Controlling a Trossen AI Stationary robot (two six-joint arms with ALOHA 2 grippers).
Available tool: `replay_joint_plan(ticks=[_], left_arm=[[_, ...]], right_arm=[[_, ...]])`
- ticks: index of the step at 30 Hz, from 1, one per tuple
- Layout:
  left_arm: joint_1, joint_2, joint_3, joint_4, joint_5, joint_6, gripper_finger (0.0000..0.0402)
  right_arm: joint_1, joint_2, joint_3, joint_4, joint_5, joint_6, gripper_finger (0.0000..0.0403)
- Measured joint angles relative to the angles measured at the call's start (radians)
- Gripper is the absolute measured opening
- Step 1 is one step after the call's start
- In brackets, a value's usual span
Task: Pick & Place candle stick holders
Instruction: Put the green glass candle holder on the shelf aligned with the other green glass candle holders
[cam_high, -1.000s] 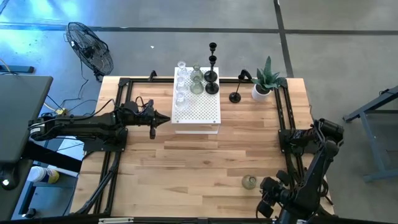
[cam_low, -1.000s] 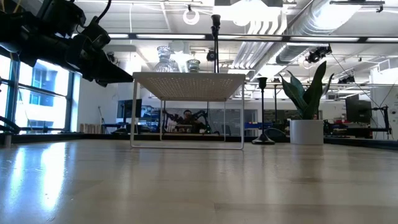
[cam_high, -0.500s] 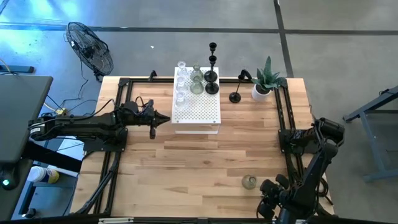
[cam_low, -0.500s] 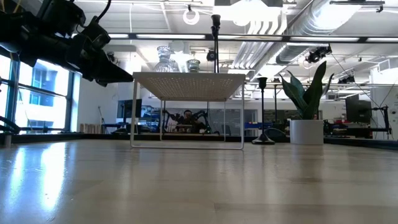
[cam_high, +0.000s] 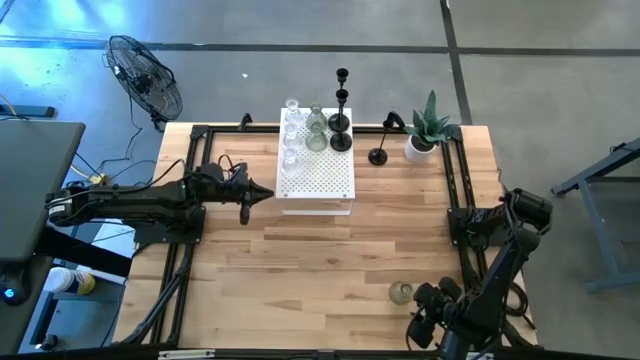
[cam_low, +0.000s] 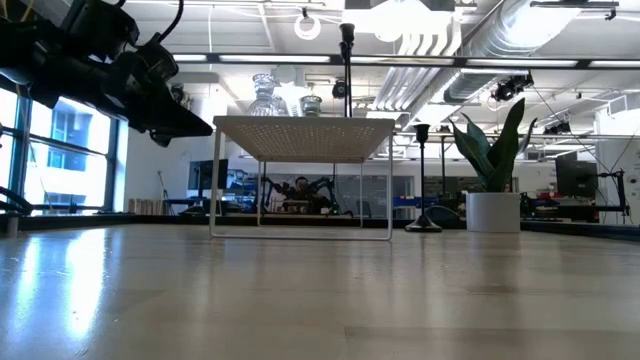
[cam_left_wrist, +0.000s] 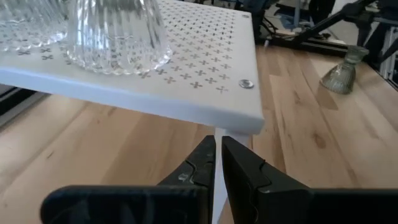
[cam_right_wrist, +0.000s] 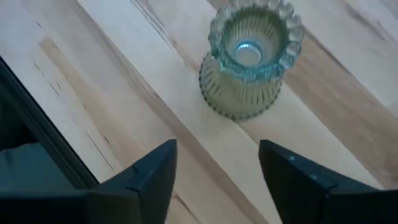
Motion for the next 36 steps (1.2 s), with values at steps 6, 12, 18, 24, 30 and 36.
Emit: replay_joint_plan(ticks=[6,12,18,24,30,36], left_arm=[[0.000,0.000,0.000,-0.001,0.011,0.001,0.0023],[0.000,0.000,0.000,-0.001,0.011,0.003,0.0024],[0.000,0.000,0.000,-0.001,0.012,0.004,0.0024],[0.000,0.000,0.000,-0.002,0.012,0.004,0.0024],[0.000,0.000,0.000,-0.005,0.012,0.004,0.0023],[0.000,0.000,0.000,-0.005,0.012,0.004,0.0023]], right_arm=[[0.001,0.000,0.000,-0.008,0.081,-0.043,0.0248],[0.001,0.000,0.001,-0.009,0.090,-0.062,0.0249],[-0.006,0.000,0.001,-0.006,0.134,-0.088,0.0249],[-0.034,0.000,0.001,-0.028,0.144,-0.131,0.0249],[-0.074,0.000,0.001,-0.071,0.094,-0.126,0.0249],[-0.124,0.000,0.001,-0.115,0.121,-0.152,0.0249]])
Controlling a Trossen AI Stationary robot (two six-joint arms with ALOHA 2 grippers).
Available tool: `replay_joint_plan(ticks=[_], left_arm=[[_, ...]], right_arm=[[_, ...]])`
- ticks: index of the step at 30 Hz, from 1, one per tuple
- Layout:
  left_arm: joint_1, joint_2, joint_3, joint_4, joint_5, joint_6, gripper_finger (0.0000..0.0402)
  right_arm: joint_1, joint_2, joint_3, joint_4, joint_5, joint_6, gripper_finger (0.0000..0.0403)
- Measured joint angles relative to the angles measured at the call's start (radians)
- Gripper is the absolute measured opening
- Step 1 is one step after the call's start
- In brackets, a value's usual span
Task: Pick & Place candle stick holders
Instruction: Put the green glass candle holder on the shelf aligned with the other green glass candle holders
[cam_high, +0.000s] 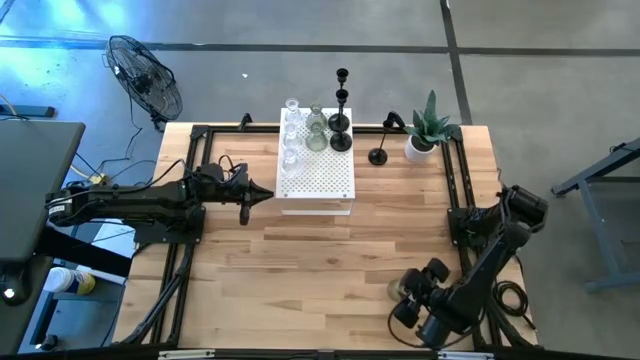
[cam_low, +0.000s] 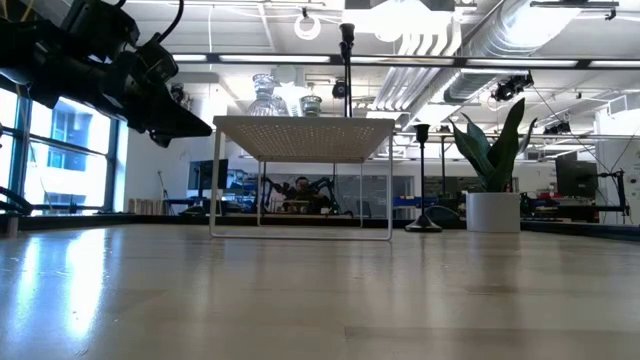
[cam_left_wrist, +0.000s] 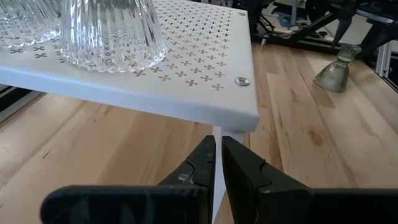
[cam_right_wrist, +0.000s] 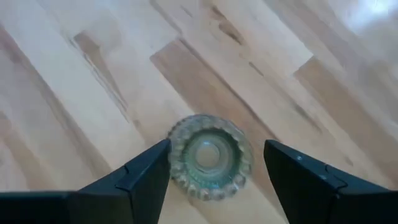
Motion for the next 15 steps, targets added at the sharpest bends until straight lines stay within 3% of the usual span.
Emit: replay_joint_plan(ticks=[5,12,15], left_arm=[[0.000,0.000,0.000,0.000,0.000,0.000,0.0023],[0.000,0.000,0.000,0.000,0.000,0.000,0.0023],[0.000,0.000,0.000,0.000,-0.001,0.000,0.0023]], right_arm=[[-0.032,0.000,0.000,0.008,-0.002,-0.062,0.0237],[-0.044,0.000,0.000,0.018,-0.001,-0.098,0.0167],[-0.044,0.000,0.000,0.021,-0.002,-0.113,0.0163]])
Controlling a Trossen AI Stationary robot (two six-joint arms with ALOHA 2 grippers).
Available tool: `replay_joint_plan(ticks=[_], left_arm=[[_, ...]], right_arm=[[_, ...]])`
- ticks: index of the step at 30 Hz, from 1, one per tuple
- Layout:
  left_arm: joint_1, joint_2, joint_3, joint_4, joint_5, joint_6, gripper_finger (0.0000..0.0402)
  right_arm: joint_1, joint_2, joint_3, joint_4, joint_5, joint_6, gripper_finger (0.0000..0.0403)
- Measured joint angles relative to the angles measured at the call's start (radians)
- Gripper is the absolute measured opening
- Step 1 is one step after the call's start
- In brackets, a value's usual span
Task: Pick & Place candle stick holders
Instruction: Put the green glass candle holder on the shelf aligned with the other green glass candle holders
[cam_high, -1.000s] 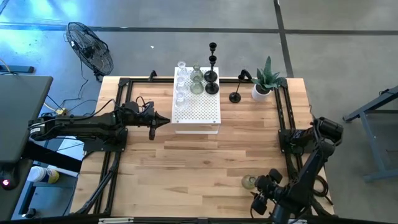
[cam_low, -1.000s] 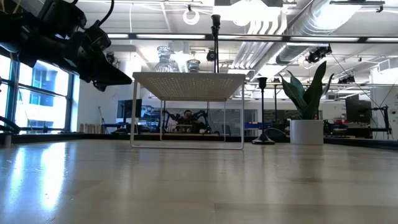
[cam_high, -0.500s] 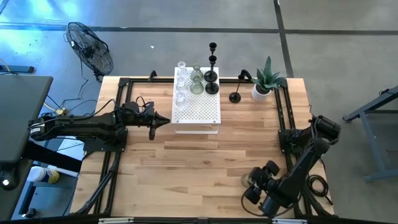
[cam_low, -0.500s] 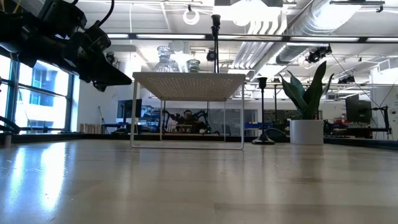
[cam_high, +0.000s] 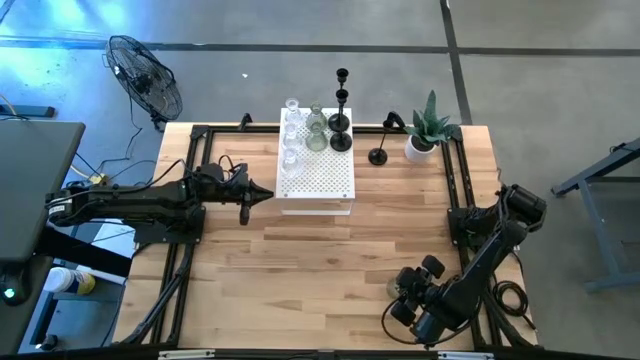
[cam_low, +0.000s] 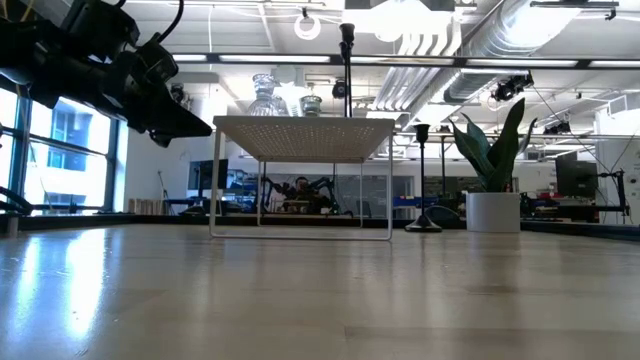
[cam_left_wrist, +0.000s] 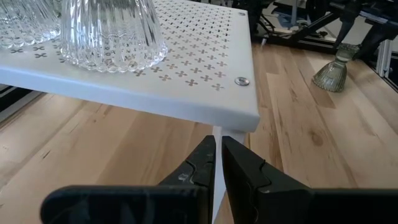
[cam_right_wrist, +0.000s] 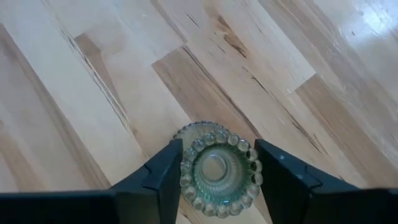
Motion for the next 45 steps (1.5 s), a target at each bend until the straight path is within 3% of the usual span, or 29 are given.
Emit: replay_joint_plan(ticks=[9,14,22,33,45], left_arm=[[0.000,0.000,0.000,0.000,-0.004,0.000,0.0024],[0.000,0.000,0.000,0.000,-0.004,0.000,0.0023],[0.000,0.000,0.000,0.000,-0.004,0.000,0.0023],[0.000,0.000,0.000,0.000,-0.004,0.003,0.0024],[0.000,0.000,0.000,0.000,-0.004,0.004,0.0024]], right_arm=[[-0.011,0.000,0.017,0.011,-0.028,-0.051,0.0184],[-0.054,0.000,0.068,0.010,-0.035,-0.155,0.0163],[-0.165,0.000,0.136,0.045,-0.053,-0.330,0.0168],[-0.438,0.000,0.323,0.202,-0.084,-0.821,0.0164],[-0.797,0.000,0.584,0.209,-0.156,-1.323,0.0169]])
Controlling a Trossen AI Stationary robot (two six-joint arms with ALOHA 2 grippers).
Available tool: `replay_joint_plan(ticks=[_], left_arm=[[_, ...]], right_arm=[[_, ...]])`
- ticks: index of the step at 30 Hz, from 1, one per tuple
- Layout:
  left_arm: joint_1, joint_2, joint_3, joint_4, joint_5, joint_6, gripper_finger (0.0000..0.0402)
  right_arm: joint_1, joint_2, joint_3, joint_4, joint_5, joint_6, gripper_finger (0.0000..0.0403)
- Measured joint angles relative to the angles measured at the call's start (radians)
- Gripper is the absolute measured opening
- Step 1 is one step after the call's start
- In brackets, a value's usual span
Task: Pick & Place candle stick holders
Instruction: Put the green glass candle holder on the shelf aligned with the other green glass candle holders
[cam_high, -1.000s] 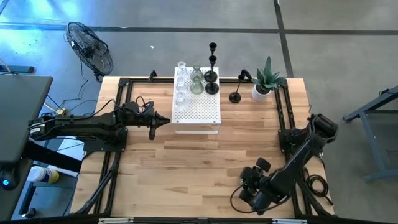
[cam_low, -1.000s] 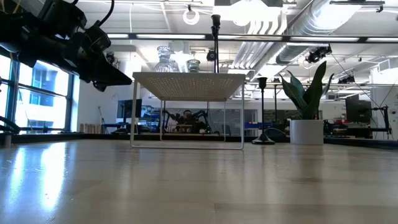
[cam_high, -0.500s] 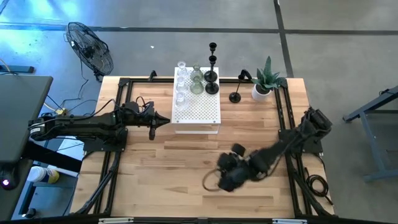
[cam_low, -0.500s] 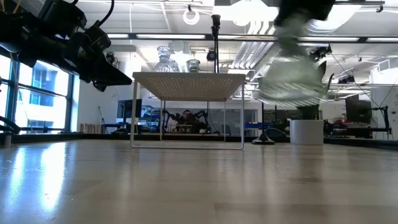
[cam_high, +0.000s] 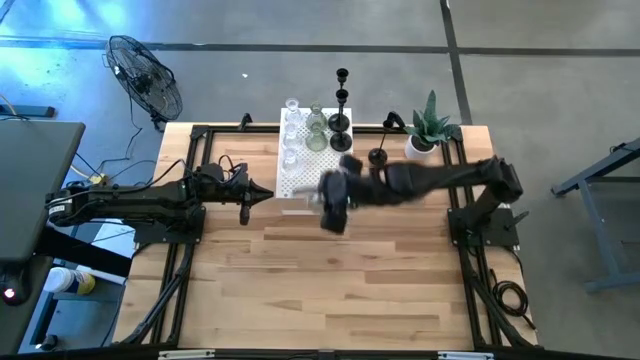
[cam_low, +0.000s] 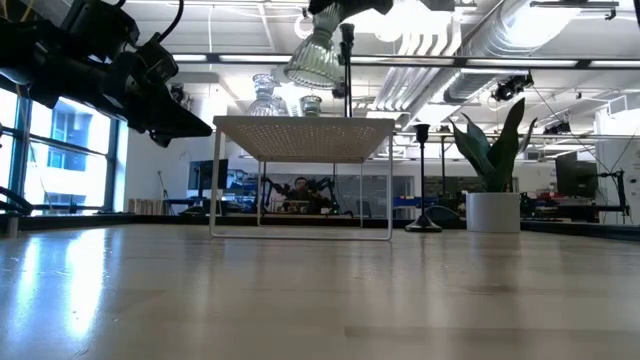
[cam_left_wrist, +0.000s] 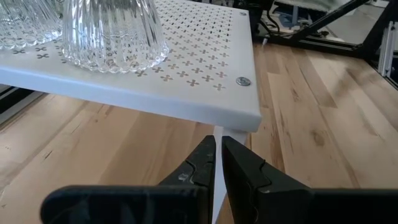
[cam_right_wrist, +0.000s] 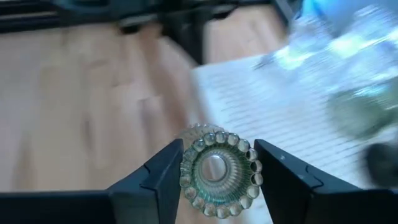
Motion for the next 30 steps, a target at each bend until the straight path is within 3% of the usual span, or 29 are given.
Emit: replay_joint_plan(ticks=[12,30], left_arm=[[0.000,0.000,0.000,0.000,-0.008,0.005,0.0023],[0.000,0.000,0.000,-0.005,-0.008,0.004,0.0023]], right_arm=[[-0.251,0.022,-0.004,0.130,-0.086,-0.202,0.0170],[-0.309,0.070,-0.005,0.134,-0.121,-0.251,0.0178]])
